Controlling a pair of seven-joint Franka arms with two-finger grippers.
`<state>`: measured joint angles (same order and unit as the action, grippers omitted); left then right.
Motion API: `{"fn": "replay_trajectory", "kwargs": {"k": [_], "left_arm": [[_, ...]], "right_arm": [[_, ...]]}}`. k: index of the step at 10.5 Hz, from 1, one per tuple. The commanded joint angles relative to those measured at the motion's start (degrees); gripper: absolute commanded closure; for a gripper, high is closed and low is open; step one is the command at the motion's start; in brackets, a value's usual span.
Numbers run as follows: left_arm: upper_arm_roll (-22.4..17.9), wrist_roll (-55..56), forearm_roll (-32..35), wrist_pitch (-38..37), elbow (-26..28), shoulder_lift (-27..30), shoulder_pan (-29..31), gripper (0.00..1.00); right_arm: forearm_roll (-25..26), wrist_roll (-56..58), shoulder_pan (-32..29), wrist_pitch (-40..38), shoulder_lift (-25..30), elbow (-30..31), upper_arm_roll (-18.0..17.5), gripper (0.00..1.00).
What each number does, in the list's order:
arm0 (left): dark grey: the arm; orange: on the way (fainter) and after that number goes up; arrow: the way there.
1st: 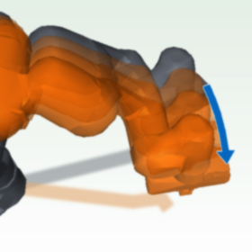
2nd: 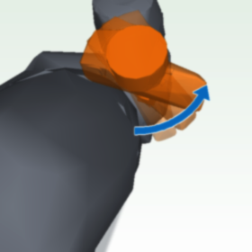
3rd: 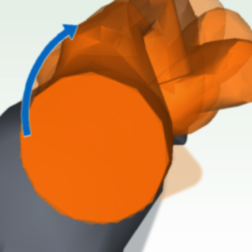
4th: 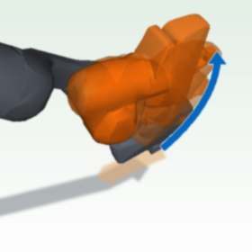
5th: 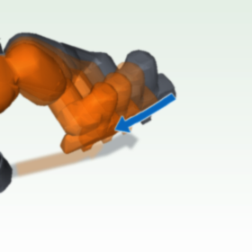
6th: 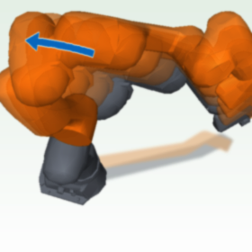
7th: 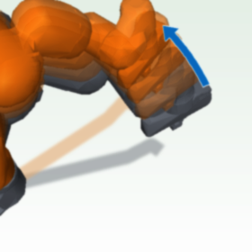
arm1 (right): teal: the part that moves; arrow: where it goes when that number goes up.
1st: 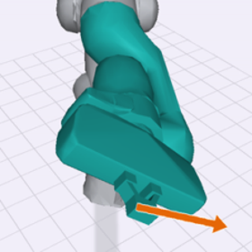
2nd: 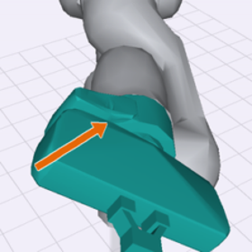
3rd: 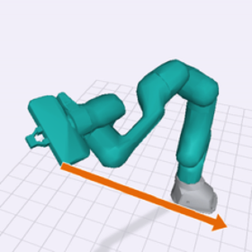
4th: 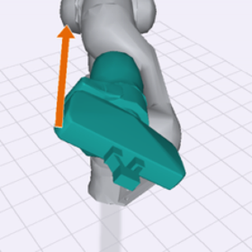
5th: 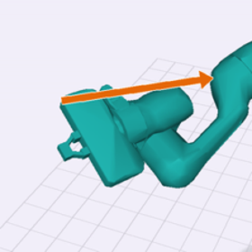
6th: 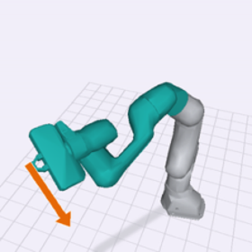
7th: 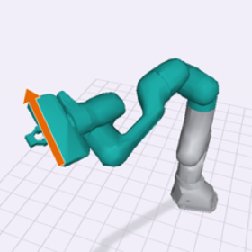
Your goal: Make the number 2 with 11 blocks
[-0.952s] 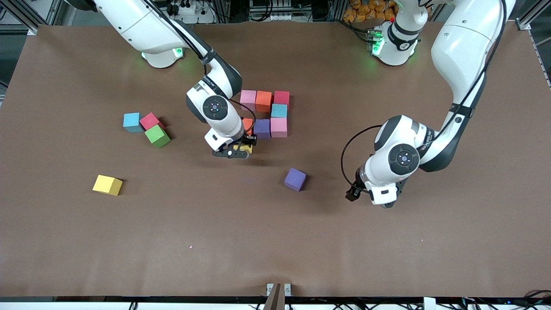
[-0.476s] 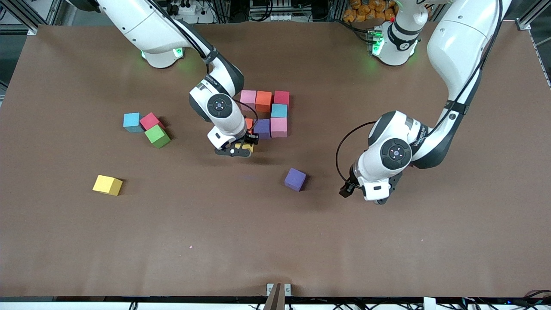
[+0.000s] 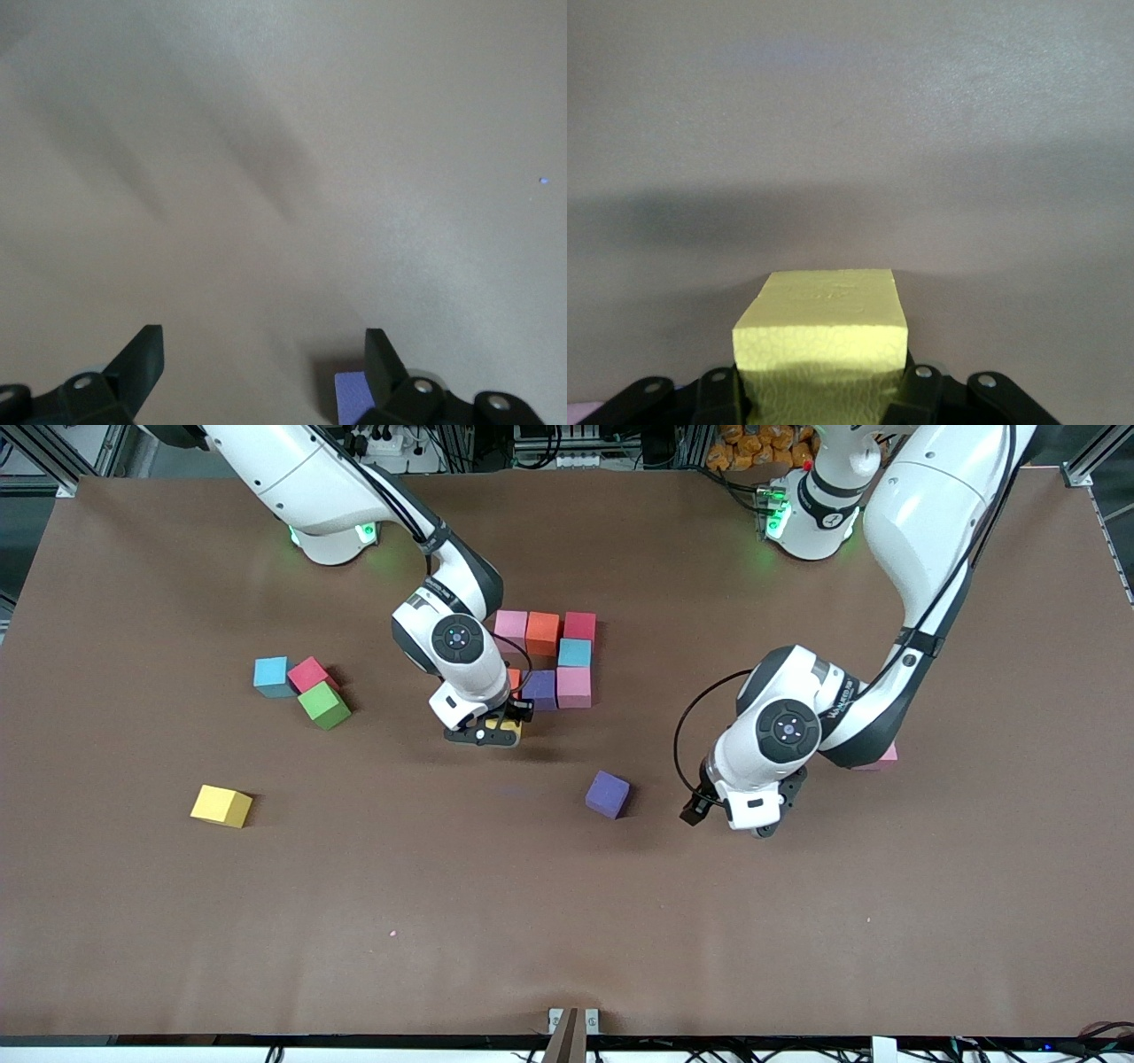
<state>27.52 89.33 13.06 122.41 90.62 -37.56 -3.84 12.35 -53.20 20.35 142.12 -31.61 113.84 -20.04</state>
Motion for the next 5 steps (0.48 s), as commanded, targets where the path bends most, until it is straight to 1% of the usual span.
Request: {"fn": "replay_trajectory", "kwargs": {"k": [1, 3, 5], "left_arm": [[-0.45, 3.63, -0.4, 0.11, -3.42, -2.59, -3.35, 0.0], [-0.71, 5.23, -0.49, 0.63, -4.39, -3.22, -4.16, 0.0], [-0.98, 5.93, -0.58, 1.78, -4.48, -3.39, -4.25, 0.0]], "right_arm": [[3.46, -3.75, 1.27, -0.53, -1.17, -0.29, 1.06, 0.86], [3.55, -3.76, 1.27, -0.53, -1.17, -0.29, 1.06, 0.86], [5.48, -3.49, 1.18, -0.7, -1.35, -0.29, 1.06, 0.86]]}}
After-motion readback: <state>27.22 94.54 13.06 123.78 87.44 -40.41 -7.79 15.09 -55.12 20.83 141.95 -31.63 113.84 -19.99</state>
